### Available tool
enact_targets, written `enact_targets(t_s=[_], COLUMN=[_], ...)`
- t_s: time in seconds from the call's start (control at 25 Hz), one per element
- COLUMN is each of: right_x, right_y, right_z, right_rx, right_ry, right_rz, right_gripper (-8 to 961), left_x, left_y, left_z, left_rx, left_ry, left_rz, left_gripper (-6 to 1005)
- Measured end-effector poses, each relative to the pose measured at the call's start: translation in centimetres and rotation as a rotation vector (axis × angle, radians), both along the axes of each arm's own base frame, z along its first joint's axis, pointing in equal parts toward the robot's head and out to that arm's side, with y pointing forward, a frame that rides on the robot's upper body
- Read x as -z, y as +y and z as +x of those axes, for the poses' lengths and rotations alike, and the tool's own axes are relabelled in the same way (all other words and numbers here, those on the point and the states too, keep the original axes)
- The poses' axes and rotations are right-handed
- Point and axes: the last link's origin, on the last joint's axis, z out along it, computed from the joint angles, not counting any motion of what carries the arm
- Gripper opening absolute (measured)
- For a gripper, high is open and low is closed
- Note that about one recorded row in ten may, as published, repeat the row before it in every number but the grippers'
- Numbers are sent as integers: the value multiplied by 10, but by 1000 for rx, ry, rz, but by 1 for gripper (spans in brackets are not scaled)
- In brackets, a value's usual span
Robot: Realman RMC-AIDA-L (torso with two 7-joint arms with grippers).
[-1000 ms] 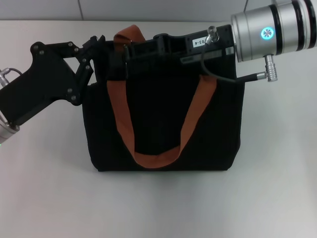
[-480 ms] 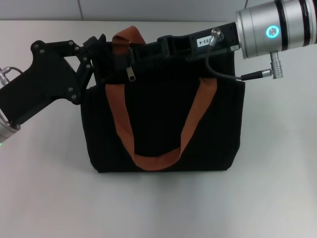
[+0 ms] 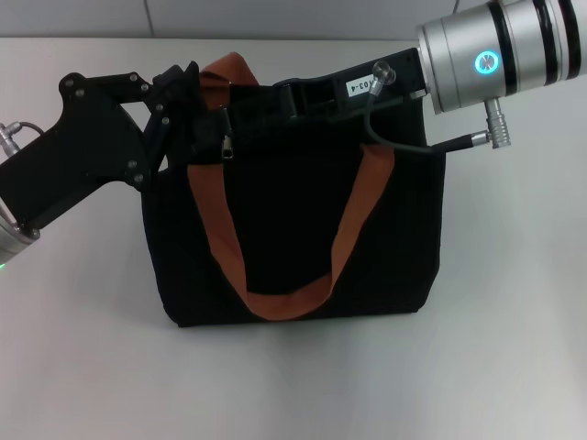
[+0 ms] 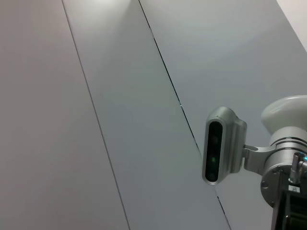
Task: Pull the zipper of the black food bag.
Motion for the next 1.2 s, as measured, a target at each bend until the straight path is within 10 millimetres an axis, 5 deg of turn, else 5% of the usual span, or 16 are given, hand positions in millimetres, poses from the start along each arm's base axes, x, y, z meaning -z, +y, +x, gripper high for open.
enact_targets(t_s=[0.72,0.96,1.2], right_x=[2,3,3], right_y=[-1,0,2], right_z=[1,1,3], right_rx=[8,8,18], right_ry=[0,-5,-11], right_rz=[-8,-1,17], right_gripper=[753,613,333], left_x=[-1,0,-1], left_y=[-1,-1,-2], left_z=[1,2,2], left_rx=[7,11,17], left_ry=[-13,-11,-13], left_rz=[-1,-4,-3], left_gripper=[20,20,20])
